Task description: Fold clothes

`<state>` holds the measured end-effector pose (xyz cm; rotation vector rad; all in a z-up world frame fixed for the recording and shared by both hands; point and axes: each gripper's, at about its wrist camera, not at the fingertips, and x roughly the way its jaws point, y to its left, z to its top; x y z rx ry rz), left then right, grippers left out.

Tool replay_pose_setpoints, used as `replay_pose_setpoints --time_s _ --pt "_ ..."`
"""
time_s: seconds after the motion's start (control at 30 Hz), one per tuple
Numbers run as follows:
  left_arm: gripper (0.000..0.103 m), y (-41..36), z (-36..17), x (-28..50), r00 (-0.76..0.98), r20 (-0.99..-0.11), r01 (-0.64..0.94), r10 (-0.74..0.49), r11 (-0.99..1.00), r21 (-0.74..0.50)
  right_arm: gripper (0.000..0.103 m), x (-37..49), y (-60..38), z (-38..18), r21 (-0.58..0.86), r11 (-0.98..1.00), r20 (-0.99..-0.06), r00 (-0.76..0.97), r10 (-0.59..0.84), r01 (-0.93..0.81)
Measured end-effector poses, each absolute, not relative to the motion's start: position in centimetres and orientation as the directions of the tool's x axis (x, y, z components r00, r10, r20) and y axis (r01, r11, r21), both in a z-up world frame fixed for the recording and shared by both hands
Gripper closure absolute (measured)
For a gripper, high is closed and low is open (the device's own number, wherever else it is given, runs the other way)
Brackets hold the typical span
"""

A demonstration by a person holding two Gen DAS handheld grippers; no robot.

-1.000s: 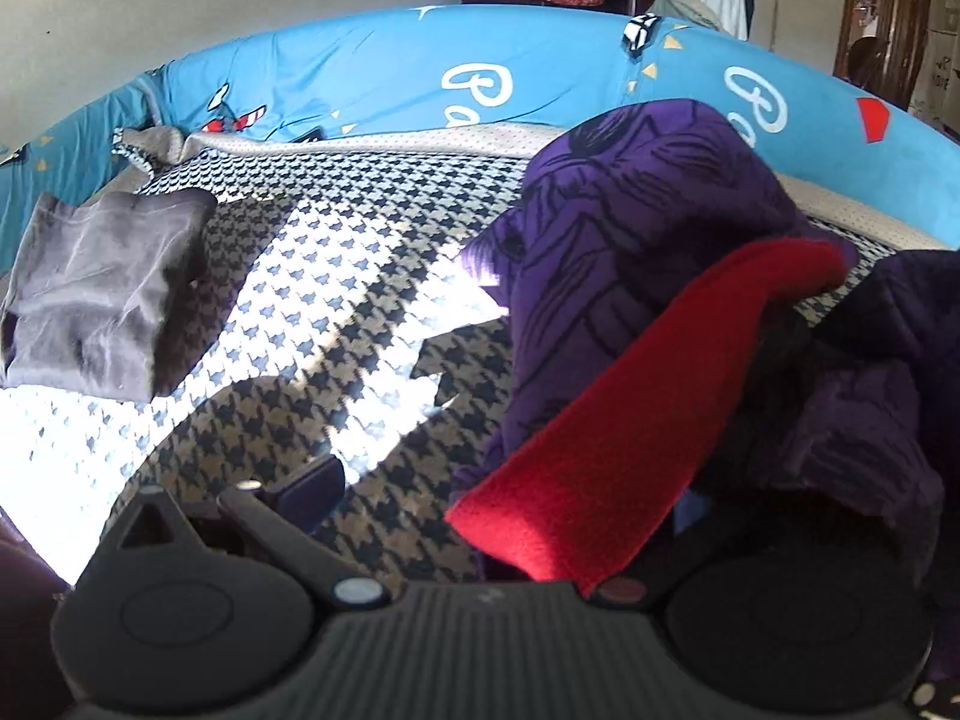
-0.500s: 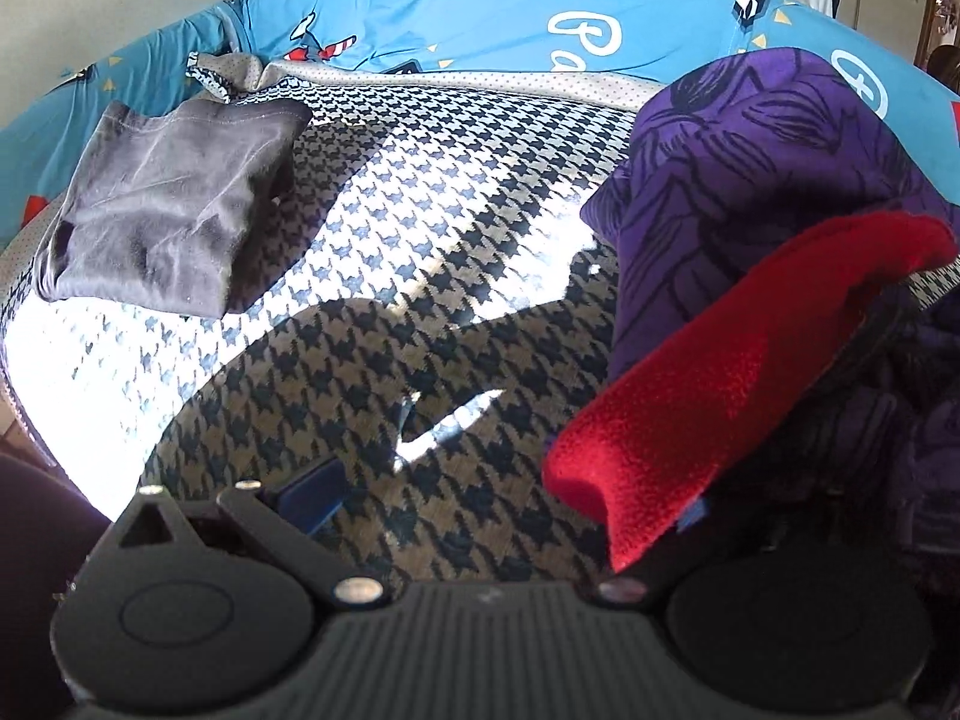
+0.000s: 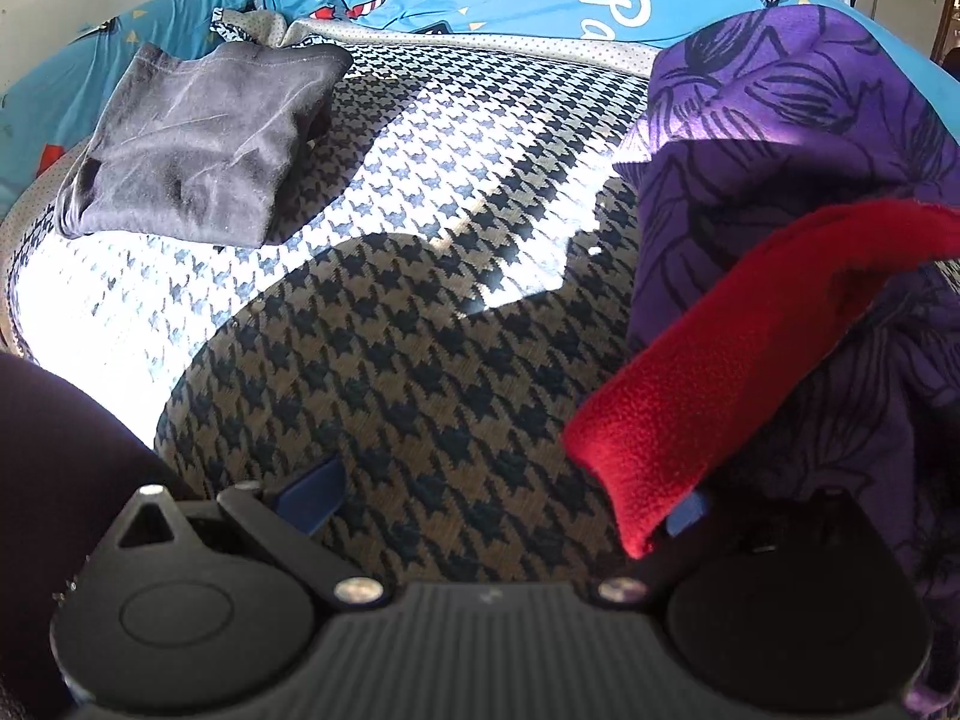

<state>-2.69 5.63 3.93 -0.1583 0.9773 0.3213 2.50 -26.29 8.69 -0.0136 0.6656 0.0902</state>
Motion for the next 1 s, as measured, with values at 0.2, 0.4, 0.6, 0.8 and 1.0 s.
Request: replay_pose_setpoints --time_s 0.2,0.4,0.6,0.8,1.0 --pt "0.000 5.0 4.8 -3.4 0.536 -0.824 -0.322 0.185 0.947 0.003 0.068 1.3 -29.6 10.9 0.101 0.995 -0.512 0.857 0.059 -0.008" --pt "0.000 3.2 7.3 -4.6 0.618 -0.772 -0.246 0.147 0.969 -0.012 0.067 0.2 -29.8 12.7 0.163 0.983 -0.400 0.906 0.139 -0.079" --pt "0.000 1.8 9.0 -4.5 0.661 -0.745 -0.187 0.093 0.981 -0.044 0.056 -0.7 -27.0 13.2 0.150 0.940 -0.333 0.879 0.341 -0.307" --pt "0.000 0.8 11.2 -3.1 0.717 -0.697 -0.105 0.017 0.991 -0.084 0.029 -1.1 -23.0 11.7 0.026 0.890 -0.392 0.814 0.428 -0.455" --pt "0.000 -1.7 12.2 -0.8 0.747 -0.664 -0.005 -0.032 0.999 -0.054 0.028 -0.8 -20.7 9.5 -0.066 0.874 -0.472 0.786 0.398 -0.482"
